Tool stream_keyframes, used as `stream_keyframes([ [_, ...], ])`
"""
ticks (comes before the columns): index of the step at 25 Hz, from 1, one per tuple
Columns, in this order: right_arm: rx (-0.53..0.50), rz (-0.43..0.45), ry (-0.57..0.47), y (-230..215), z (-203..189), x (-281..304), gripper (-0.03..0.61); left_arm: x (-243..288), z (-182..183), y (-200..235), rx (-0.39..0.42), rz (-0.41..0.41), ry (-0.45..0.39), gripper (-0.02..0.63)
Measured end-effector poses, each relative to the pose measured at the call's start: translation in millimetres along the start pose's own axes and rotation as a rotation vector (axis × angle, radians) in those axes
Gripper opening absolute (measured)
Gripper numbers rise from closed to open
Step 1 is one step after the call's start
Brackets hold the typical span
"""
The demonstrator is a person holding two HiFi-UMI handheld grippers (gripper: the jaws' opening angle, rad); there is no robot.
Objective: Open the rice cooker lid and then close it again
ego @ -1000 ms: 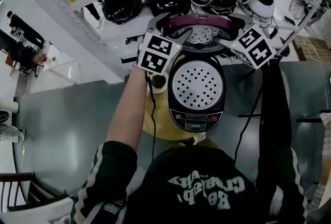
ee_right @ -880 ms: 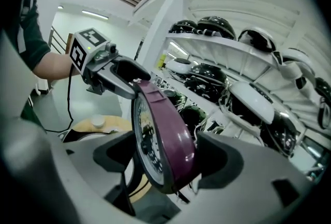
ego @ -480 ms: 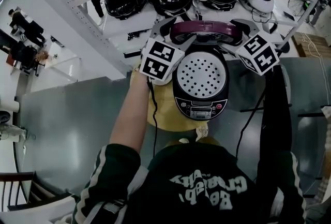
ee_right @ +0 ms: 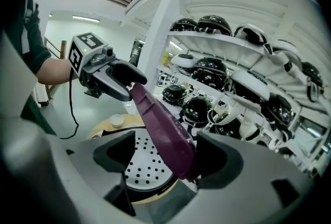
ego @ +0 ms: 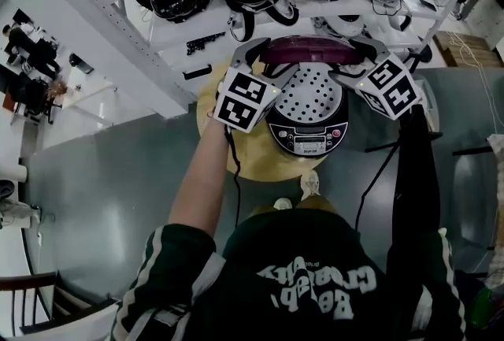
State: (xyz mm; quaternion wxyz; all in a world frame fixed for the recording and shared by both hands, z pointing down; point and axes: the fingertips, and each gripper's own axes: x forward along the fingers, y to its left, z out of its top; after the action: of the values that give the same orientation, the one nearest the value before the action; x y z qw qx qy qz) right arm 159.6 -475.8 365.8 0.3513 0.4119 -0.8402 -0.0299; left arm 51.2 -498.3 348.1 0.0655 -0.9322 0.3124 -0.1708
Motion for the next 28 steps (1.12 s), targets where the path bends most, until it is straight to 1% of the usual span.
stream_keyframes([
  [3,0.023,0.014,0.021,21.2,-13.1,-1.7,0.377,-8.5,-14.7,-18.0,-0.048,-0.048,0.0,0.311],
  [5,0.043,0.019,0.034,34.3,-23.3,-2.0,0.374,-11.4,-26.4,-30.0,-0.065,-0.077,0.009,0.311],
  [10,0.096,0.02,0.032,56.4,-41.3,2.0,0.371,-12.9,-48.9,-51.9,-0.114,-0.122,0.023,0.311],
  [16,0.155,0.051,0.052,78.8,-62.2,7.5,0.367,-16.2,-76.5,-68.7,-0.175,-0.134,0.039,0.311],
  [23,0.2,0.09,0.084,103.5,-92.9,17.7,0.357,-15.0,-112.9,-88.8,-0.204,-0.165,0.094,0.305],
  [28,0.228,0.143,0.116,115.4,-107.8,27.3,0.36,-11.9,-132.9,-96.9,-0.242,-0.19,0.133,0.305],
])
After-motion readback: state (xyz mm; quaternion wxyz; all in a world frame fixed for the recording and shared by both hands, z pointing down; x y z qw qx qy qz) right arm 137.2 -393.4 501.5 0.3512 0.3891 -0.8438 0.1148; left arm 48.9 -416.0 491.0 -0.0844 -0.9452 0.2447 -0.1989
